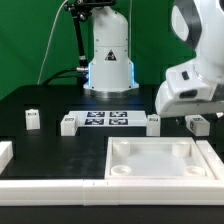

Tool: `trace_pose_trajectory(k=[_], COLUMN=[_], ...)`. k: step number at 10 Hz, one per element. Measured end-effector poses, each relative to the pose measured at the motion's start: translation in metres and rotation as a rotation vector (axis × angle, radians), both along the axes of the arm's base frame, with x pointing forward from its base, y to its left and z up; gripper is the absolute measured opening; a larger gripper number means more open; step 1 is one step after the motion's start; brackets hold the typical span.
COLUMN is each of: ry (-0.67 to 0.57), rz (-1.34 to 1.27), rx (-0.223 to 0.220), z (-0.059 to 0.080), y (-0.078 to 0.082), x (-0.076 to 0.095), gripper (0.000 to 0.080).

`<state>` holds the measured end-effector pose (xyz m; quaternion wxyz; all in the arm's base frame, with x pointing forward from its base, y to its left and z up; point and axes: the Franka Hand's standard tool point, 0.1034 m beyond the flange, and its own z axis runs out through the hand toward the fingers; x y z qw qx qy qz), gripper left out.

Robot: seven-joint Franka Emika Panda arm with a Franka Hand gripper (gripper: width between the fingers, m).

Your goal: Assemble one leg

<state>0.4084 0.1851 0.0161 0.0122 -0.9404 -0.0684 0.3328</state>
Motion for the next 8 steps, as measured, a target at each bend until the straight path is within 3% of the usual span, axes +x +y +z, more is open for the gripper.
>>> trace_pose_trajectory(k=[3, 8], ry=[0.266, 0.267], rz=[0.026, 0.024], rx=[-0.051, -0.075], z=[-0.007, -0.012], y=[0.006, 0.013], x=[-0.013, -0.018], gripper=[0.0649, 0.0649])
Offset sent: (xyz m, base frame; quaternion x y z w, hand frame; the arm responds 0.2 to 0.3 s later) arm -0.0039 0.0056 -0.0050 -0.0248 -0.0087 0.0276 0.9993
